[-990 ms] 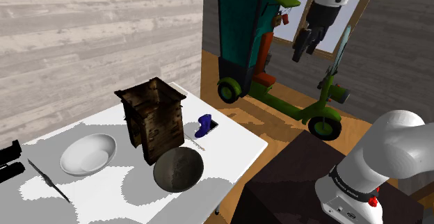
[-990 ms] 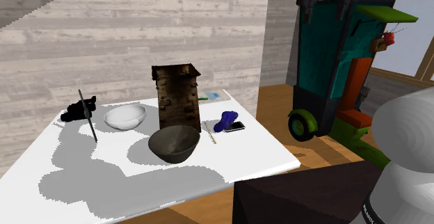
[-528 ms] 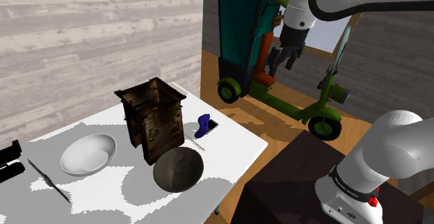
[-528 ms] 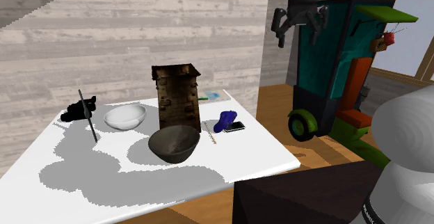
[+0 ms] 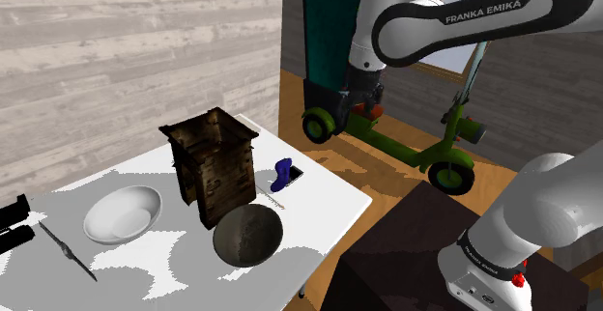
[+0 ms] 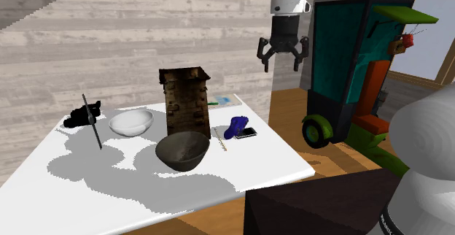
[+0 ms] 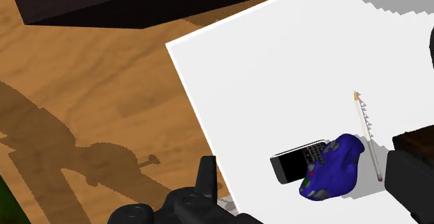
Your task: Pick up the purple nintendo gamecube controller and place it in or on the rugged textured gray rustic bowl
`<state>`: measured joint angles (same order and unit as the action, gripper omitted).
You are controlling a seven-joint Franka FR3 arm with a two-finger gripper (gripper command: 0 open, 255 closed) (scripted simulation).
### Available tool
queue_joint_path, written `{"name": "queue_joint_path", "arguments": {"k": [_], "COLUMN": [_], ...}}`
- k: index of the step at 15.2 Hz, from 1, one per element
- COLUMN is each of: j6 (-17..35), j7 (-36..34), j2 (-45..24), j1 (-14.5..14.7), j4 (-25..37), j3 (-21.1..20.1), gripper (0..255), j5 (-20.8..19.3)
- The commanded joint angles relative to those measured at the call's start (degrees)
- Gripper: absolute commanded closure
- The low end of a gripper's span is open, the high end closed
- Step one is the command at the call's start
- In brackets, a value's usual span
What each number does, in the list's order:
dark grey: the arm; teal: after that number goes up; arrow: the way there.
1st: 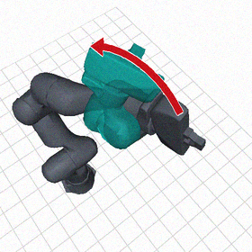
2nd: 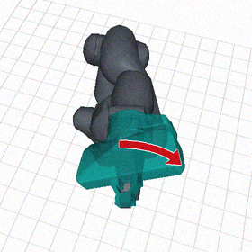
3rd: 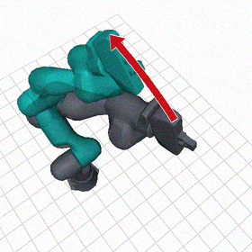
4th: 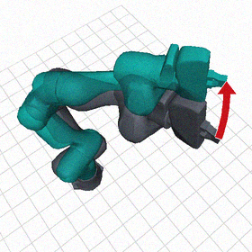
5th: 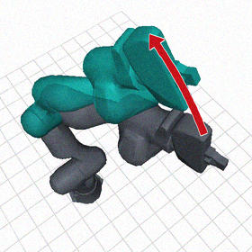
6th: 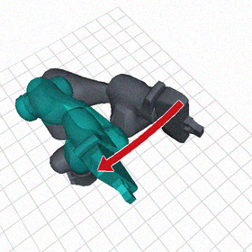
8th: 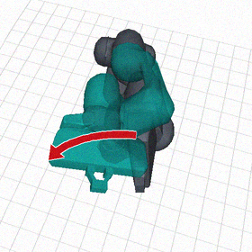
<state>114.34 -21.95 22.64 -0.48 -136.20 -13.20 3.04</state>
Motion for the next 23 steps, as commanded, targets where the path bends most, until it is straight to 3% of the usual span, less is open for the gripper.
{"name": "queue_joint_path", "arguments": {"k": [1,11,23], "j6": [3.2,14.6,19.7], "j7": [-2.7,-17.3,-31.2], "j2": [-3.8,-26.3,-54.2], "j1": [-0.3,-0.4,4.6], "j4": [0.4,9.4,30.3], "j3": [-1.1,-4.8,-1.8], "gripper": [0,0,0], "j5": [0.0,-4.1,-9.7]}}
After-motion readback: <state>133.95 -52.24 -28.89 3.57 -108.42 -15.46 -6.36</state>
